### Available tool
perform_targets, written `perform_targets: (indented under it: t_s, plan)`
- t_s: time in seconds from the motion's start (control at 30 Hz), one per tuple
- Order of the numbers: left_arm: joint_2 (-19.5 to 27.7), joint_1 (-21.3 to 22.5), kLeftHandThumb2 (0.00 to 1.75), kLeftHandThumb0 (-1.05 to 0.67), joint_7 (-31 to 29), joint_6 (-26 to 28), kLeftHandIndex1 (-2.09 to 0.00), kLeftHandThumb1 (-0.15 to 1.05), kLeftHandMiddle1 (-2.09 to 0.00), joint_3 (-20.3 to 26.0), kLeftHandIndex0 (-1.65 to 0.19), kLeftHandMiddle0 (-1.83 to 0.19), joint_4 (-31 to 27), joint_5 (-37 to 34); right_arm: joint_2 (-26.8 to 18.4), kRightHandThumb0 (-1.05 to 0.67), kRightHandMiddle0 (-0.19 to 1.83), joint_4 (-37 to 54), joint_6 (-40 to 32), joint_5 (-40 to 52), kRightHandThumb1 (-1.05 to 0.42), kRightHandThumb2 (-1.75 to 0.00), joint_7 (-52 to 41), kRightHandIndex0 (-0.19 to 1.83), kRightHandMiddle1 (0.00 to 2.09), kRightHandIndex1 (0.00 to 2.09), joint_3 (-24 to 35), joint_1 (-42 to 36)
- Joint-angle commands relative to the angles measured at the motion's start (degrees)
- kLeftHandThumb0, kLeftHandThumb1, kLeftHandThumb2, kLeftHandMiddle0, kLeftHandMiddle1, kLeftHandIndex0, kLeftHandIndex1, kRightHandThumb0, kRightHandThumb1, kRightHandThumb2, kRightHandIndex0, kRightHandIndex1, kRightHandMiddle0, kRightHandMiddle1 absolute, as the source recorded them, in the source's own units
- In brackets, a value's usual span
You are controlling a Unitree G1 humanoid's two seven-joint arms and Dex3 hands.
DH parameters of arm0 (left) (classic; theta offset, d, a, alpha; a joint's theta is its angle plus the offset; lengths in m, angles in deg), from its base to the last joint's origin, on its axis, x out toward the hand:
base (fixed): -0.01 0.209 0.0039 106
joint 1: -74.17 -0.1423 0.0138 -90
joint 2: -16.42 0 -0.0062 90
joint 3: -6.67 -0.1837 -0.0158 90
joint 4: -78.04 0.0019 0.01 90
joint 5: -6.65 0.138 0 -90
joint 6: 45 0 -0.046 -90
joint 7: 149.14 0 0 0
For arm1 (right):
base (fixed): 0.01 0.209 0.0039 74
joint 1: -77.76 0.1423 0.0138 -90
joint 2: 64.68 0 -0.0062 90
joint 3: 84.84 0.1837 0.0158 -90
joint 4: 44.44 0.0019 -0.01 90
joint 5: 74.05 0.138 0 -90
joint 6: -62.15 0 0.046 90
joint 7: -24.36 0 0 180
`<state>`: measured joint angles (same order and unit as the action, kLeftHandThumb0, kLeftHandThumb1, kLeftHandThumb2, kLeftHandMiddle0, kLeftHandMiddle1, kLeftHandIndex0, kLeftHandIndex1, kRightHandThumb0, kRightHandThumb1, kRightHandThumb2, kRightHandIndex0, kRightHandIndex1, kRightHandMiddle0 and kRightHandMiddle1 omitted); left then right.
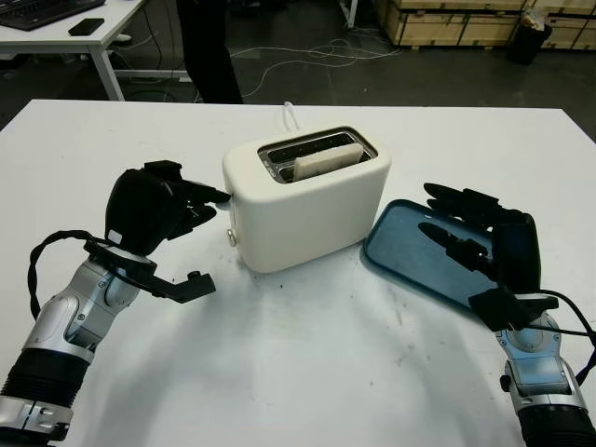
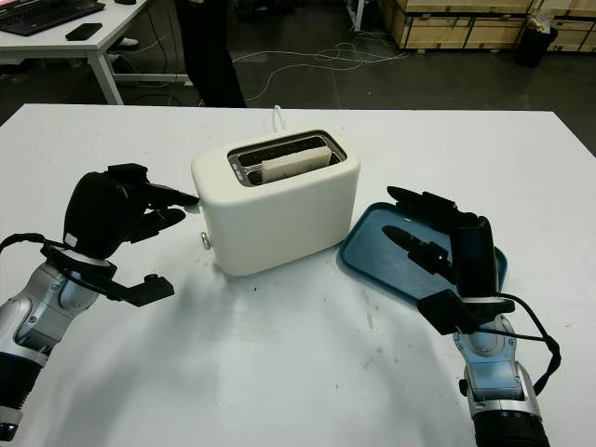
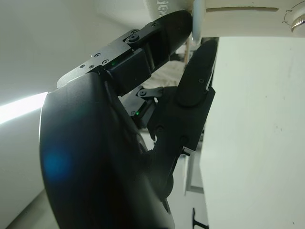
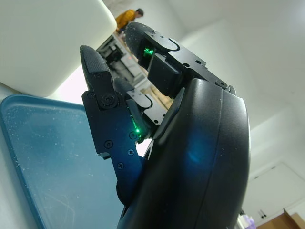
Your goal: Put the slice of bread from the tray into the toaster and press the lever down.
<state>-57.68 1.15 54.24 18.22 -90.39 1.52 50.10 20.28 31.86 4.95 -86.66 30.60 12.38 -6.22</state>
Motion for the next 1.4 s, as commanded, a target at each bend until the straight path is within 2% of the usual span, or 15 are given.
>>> perform_targets:
  t_s: [0.0, 0.17, 0.3, 0.37, 0.47, 0.57, 0.7, 0.77, 0.83, 0.93, 1.1, 1.23, 1.37]
  plan:
    - [-0.6, 0.6, 0.01, -0.19, -1.0, -0.5, -0.03, 0.75, -1.25, -1.0, -1.30, -0.90, 1.0, -0.7, 0.2, -0.32, 0.94, 0.8, -0.2, 0.2, -0.78, 0.00, -0.1, 1.04, 0.00, 0.00, 0.2, 0.1]
    - [-0.8, 1.6, 0.01, -0.17, 0.0, -0.4, -0.05, 0.75, -1.18, -2.2, -1.33, -0.93, 3.8, -0.3, 0.2, -0.33, 0.94, 0.8, -0.2, 0.3, -0.78, 0.00, -0.2, 1.04, 0.00, 0.00, 0.3, -0.1]
    - [-1.7, 2.5, 0.02, -0.23, 1.2, 0.1, -0.06, 0.79, -1.13, -4.3, -1.35, -0.95, 6.1, 0.9, 0.2, -0.32, 0.94, 1.1, -0.4, 0.2, -0.79, 0.00, -0.2, 1.04, 0.00, 0.00, 0.3, -0.2]
    - [-2.9, 2.4, 0.01, -0.22, 1.7, -0.6, -0.07, 0.78, -1.18, -5.6, -1.36, -0.98, 7.0, 0.4, 0.2, -0.32, 0.94, 1.0, -0.3, 0.3, -0.79, 0.00, -0.2, 1.03, 0.00, 0.00, 0.4, -0.2]
    - [-5.6, 1.6, 0.00, -0.22, 3.5, -1.6, -0.08, 0.77, -1.27, -7.5, -1.38, -0.98, 8.6, -0.2, 0.2, -0.33, 0.94, 0.9, -0.1, 0.3, -0.79, 0.00, -0.2, 1.03, 0.00, 0.00, 0.3, -0.2]
    - [-10.4, -1.1, 0.02, -0.23, 4.6, 0.8, -0.08, 0.80, -1.33, -9.6, -1.37, -0.96, 10.5, -0.8, 0.3, -0.32, 0.93, 0.5, 0.4, 0.5, -0.79, 0.00, -0.3, 1.03, 0.00, 0.00, 0.3, -0.1]
    - [-16.3, -2.9, 0.02, -0.15, 9.1, 3.4, -0.07, 0.82, -1.27, -12.3, -1.34, -0.90, 19.1, -0.9, 0.2, -0.32, 0.94, -0.1, 0.8, 0.5, -0.79, 0.00, -0.2, 1.04, 0.00, 0.01, 0.3, 0.1]
    - [-18.5, -3.7, 0.03, -0.15, 10.8, 4.4, -0.07, 0.85, -1.40, -13.1, -1.32, -0.88, 22.1, -1.6, 0.1, -0.32, 0.94, -0.3, 1.0, 0.5, -0.79, 0.00, -0.3, 1.04, 0.00, 0.01, 0.3, 0.2]
    - [-19.6, -4.7, 0.03, -0.17, 10.9, 5.9, -0.05, 0.89, -1.51, -13.7, -1.28, -0.83, 21.7, -2.1, 0.0, -0.33, 0.94, -0.2, 0.9, 0.4, -0.79, 0.00, -0.3, 1.04, 0.00, 0.00, 0.3, 0.3]
    - [-19.4, -5.6, 0.01, -0.14, 9.4, 6.7, -0.06, 0.87, -1.64, -14.6, -1.28, -0.82, 19.1, -2.7, -0.1, -0.34, 0.94, -0.1, 1.0, 0.3, -0.80, 0.00, -0.3, 1.04, 0.00, 0.00, 0.3, 0.4]
    - [-18.2, -6.9, 0.00, -0.14, 6.3, 7.9, -0.07, 0.85, -1.64, -15.9, -1.29, -0.82, 14.3, -3.8, 0.0, -0.32, 0.94, -0.3, 1.4, 0.4, -0.79, 0.00, -0.5, 1.04, 0.00, 0.00, 0.0, 0.8]
    - [-17.1, -7.8, 0.01, -0.15, 4.2, 9.5, -0.07, 0.87, -1.54, -16.0, -1.27, -0.80, 11.7, -4.3, 0.2, -0.34, 0.94, 0.4, 0.4, 0.3, -0.79, 0.00, -0.4, 1.03, 0.00, 0.00, 0.0, 0.7]
    - [-16.3, -7.6, 0.01, -0.16, 4.7, 9.2, -0.08, 0.87, -1.59, -15.7, -1.28, -0.82, 11.6, -4.2, 0.2, -0.32, 0.93, 0.7, 0.3, 0.5, -0.79, 0.00, -0.6, 1.03, 0.00, 0.00, 0.0, 0.7]
